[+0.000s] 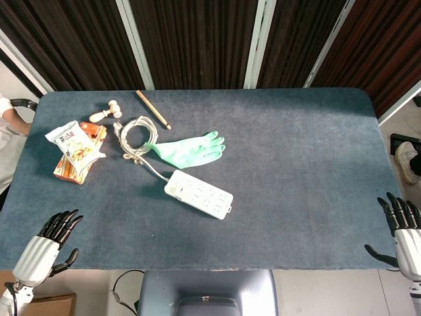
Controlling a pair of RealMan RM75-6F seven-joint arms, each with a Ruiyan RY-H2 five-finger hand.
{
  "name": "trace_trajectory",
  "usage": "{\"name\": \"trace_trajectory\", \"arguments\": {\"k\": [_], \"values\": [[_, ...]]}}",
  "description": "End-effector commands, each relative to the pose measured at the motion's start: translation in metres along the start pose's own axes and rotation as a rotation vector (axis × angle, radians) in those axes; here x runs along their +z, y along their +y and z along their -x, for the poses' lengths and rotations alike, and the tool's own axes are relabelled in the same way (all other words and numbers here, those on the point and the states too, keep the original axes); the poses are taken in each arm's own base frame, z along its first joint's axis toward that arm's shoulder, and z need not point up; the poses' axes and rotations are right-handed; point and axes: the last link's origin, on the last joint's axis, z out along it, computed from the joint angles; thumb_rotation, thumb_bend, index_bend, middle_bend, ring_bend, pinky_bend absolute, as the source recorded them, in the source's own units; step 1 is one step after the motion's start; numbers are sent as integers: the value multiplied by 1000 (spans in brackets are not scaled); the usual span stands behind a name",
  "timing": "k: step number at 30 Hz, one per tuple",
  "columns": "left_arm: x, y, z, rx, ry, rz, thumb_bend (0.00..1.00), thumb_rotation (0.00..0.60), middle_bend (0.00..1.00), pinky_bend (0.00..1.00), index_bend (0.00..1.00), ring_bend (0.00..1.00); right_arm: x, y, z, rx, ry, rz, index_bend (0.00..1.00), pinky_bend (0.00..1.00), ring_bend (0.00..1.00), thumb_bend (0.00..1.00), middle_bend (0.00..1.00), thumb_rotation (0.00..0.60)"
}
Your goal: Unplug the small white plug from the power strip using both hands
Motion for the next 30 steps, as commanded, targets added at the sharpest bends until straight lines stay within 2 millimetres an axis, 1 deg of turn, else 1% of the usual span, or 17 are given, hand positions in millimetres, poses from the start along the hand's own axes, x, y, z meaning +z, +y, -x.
{"name": "trace_trajectory", "arguments": {"k": [1, 3, 6, 10, 14, 17, 20, 24, 25, 26, 27, 30], "values": [[4, 3, 2, 3, 12, 23, 416, 600, 28, 97, 0, 0, 0, 0, 0, 3, -1, -3, 0, 0, 0, 150, 0, 600], [12, 8, 7, 5, 31, 60, 415, 600, 12, 95, 0, 0, 0, 1, -2, 9, 5, -1, 0, 0, 0, 150, 0, 600], [33, 21, 14, 7, 82, 148, 414, 600, 0, 81, 0, 0, 0, 1, -3, 24, 15, 3, 0, 0, 0, 149, 0, 600], [73, 44, 30, 47, 107, 256, 414, 600, 0, 69, 0, 0, 2, -1, 0, 18, 2, -7, 0, 0, 0, 149, 0, 600], [115, 79, 50, 66, 68, 332, 410, 600, 0, 63, 0, 0, 5, -3, 3, 15, -7, -8, 0, 0, 0, 149, 0, 600], [142, 102, 62, 83, 33, 340, 407, 600, 0, 63, 0, 0, 7, -2, 3, 16, -11, 1, 0, 0, 0, 150, 0, 600], [161, 119, 73, 76, 3, 325, 407, 600, 0, 63, 0, 0, 8, 0, 3, 18, -13, 10, 0, 0, 0, 150, 0, 600], [170, 127, 79, 80, -19, 314, 407, 600, 0, 63, 0, 0, 9, 1, 3, 18, -17, 14, 0, 0, 0, 149, 0, 600], [178, 134, 83, 83, -27, 309, 407, 600, 0, 63, 0, 0, 9, 1, 4, 19, -21, 14, 0, 0, 0, 149, 0, 600], [193, 140, 89, 138, -9, 299, 406, 600, 0, 63, 0, 0, 9, 1, 4, 20, -27, 13, 0, 0, 0, 149, 0, 600], [201, 145, 93, 172, 12, 286, 405, 600, 0, 63, 0, 0, 9, 2, 4, 21, -28, 14, 0, 0, 0, 150, 0, 600], [214, 154, 103, 217, 31, 263, 404, 600, 0, 63, 0, 0, 10, 3, 3, 26, -28, 20, 0, 0, 0, 150, 0, 600]]}}
